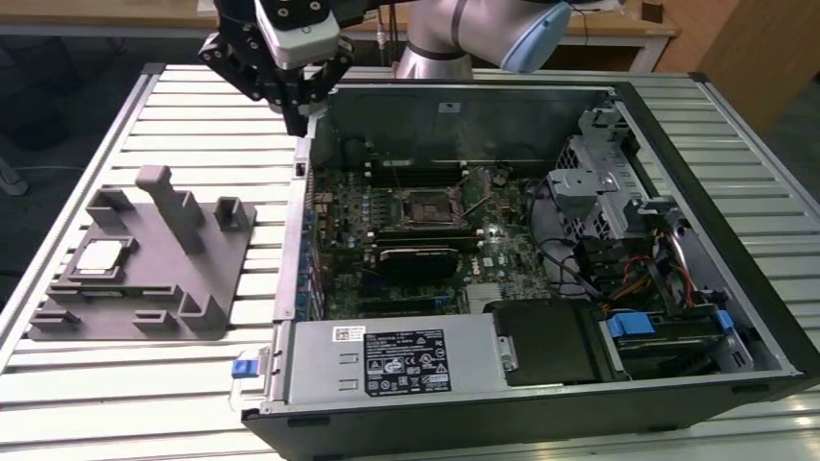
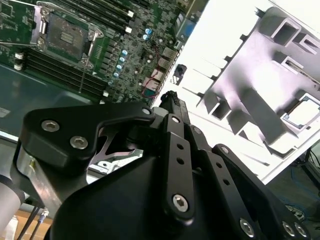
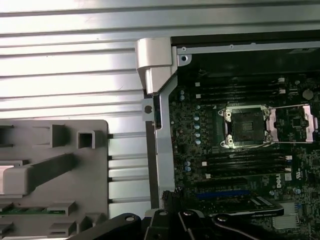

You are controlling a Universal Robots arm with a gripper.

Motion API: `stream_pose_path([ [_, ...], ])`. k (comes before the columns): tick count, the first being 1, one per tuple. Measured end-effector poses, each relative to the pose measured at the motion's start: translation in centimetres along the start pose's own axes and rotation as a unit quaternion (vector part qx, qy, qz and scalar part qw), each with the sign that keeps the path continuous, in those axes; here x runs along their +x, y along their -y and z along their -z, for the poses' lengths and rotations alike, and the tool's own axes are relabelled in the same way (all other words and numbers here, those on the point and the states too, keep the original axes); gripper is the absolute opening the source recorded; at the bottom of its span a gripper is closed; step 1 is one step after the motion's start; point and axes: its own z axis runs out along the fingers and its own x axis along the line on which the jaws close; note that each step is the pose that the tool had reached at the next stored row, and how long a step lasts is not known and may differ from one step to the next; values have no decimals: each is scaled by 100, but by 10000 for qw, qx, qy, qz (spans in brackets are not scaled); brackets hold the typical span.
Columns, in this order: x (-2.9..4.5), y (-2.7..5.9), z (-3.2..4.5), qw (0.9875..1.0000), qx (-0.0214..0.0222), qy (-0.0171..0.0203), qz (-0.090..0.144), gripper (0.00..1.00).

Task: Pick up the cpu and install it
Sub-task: 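Reach for the cpu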

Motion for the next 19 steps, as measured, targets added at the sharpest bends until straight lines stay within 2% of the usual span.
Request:
stream_pose_path([
  [19,425,34,-46,10000,0,0,0,11],
])
